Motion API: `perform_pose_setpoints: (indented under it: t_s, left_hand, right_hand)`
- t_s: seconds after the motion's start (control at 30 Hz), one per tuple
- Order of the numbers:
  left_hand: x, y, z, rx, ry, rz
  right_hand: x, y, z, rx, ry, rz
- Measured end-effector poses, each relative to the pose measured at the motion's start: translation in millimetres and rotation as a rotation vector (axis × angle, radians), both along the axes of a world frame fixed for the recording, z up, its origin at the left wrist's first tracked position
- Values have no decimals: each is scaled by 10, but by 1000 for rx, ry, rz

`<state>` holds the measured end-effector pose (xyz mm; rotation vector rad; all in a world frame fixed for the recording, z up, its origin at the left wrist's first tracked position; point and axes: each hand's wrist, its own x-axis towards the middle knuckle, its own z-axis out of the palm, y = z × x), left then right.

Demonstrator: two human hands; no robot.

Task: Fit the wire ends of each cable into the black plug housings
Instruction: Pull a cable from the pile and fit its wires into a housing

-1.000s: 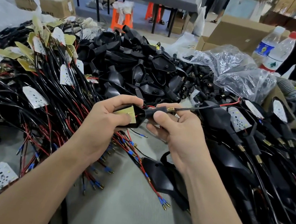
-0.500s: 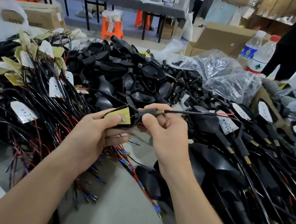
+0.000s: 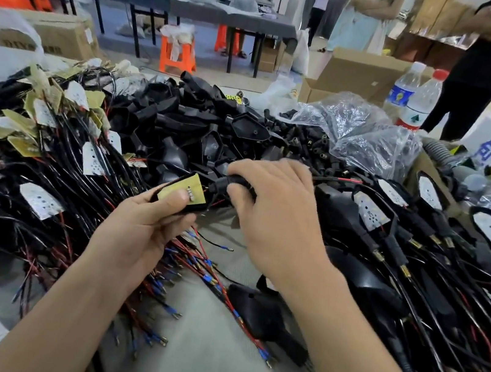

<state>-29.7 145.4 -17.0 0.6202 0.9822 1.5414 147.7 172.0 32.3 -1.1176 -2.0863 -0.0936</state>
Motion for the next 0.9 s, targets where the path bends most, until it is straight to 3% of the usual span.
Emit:
perform_pose_setpoints:
  t_s: [0.1,0.2,0.33,0.43,0.57,0.73,0.9]
  left_hand:
    - [2,-16,102,9,-76,7]
    - [33,-36,219,34,-97,1]
    - [139,5,467,75,-161,-53]
    - [342,113,693,57,-134,-89]
    - [836,305,923,21,30,-121]
    - [1487,577,981,4,402,-110]
    - [1911,579,922,107,744,-206]
  right_hand:
    - [-52,73,286,-113,-76,102]
    - [-68,93,625,-88,-175,181]
    - [77,36,965,22,-404,69]
    - [314,-111,1099,67,-430,5]
    - [749,-306,1114,-6,-340,-197]
    - [1346,-468,816,-263,-230,-508]
    - [1741,-459,397,-334,-41,-625]
